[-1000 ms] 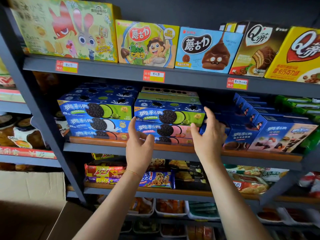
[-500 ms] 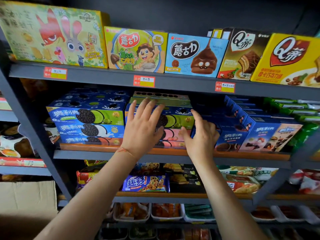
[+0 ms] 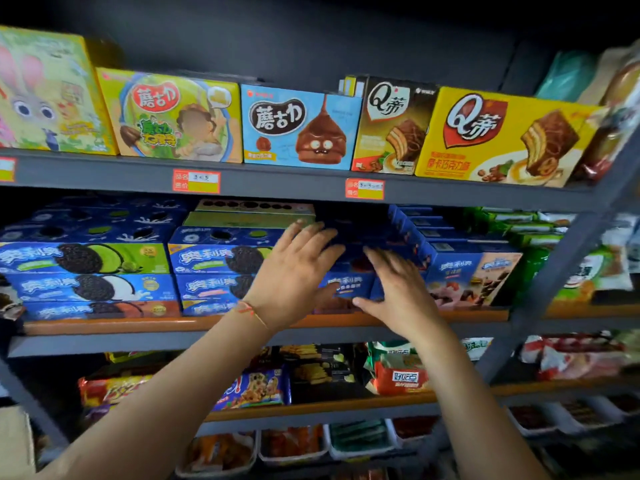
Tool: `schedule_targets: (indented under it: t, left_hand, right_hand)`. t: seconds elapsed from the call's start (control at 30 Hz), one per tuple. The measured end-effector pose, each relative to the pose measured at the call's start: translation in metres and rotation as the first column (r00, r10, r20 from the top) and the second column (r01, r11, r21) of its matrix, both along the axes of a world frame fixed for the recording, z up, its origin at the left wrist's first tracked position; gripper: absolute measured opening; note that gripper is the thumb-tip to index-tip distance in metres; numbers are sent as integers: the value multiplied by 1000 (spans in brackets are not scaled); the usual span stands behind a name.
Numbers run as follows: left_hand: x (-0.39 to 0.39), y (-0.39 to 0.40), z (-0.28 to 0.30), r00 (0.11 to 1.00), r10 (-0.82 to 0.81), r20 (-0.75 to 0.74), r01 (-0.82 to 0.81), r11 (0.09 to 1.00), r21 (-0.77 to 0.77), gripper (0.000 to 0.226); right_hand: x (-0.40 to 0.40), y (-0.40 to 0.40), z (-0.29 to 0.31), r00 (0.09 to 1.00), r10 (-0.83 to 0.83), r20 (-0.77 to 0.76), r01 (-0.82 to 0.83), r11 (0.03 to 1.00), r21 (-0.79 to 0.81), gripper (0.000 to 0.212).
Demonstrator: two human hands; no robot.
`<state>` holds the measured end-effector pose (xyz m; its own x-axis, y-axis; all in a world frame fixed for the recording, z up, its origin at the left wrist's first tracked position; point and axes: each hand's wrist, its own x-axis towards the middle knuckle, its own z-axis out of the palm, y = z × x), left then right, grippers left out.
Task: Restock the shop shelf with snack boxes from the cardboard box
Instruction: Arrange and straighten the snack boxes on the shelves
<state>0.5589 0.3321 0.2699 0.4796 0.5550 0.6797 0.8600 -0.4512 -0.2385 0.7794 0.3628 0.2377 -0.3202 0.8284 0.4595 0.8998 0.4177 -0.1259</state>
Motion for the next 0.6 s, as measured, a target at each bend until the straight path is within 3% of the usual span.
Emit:
schedule_targets:
  t: [0.13,0.3,0.6]
  left_hand:
    - [56,9,-16,999,-11,33,14,997,-76,48]
    - [83,12,-44,986,166,18,-159,966,-204,53]
    - [97,9,-46,941,241,237,-158,934,-320,56]
  right_hand:
    - [24,-2,0,1000,-6,-4,6,998,56,88]
    - [37,1,-26,994,32,104,-52,981,188,73]
    - [38,5,-33,995,58,79,-74,976,204,66]
